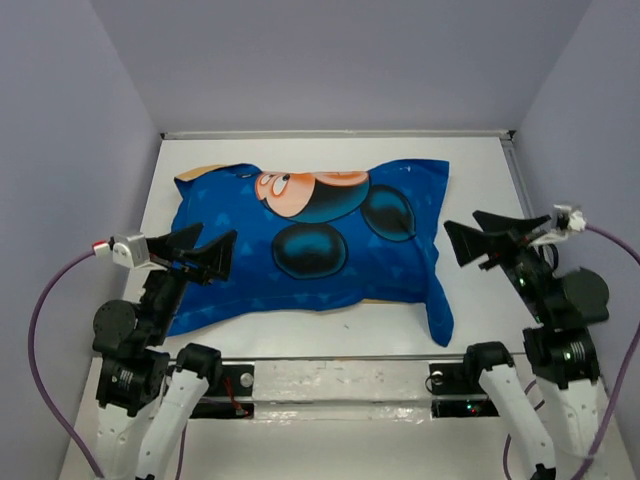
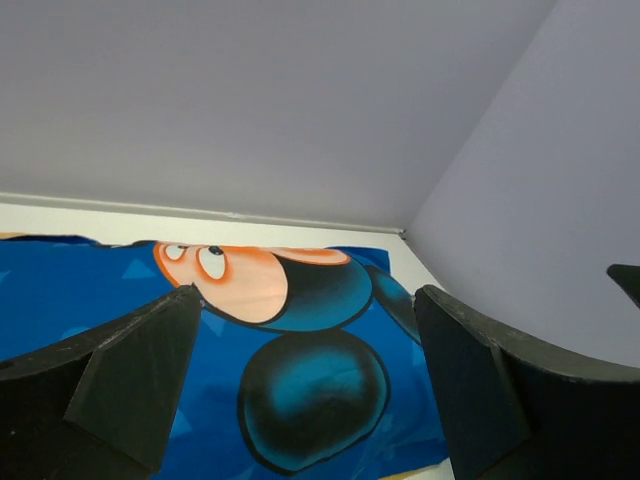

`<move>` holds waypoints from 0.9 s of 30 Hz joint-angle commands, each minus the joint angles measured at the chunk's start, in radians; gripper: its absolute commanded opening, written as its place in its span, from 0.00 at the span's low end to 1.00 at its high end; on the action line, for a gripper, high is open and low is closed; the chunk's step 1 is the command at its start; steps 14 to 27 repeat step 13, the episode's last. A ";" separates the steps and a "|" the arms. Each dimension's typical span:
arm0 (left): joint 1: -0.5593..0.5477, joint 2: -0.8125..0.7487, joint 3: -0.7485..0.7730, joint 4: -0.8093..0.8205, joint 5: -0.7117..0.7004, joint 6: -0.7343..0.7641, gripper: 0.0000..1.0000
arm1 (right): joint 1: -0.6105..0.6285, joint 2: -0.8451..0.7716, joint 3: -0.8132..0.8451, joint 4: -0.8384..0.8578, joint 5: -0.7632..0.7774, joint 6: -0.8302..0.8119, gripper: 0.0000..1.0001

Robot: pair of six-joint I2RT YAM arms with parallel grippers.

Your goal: Put the pillow into the pillowcase

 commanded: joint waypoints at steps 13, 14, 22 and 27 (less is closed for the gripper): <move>-0.001 -0.077 0.098 -0.015 0.080 0.009 0.99 | -0.002 -0.164 0.178 -0.244 0.096 -0.072 1.00; -0.001 -0.077 0.098 -0.015 0.080 0.009 0.99 | -0.002 -0.164 0.178 -0.244 0.096 -0.072 1.00; -0.001 -0.077 0.098 -0.015 0.080 0.009 0.99 | -0.002 -0.164 0.178 -0.244 0.096 -0.072 1.00; -0.001 -0.077 0.098 -0.015 0.080 0.009 0.99 | -0.002 -0.164 0.178 -0.244 0.096 -0.072 1.00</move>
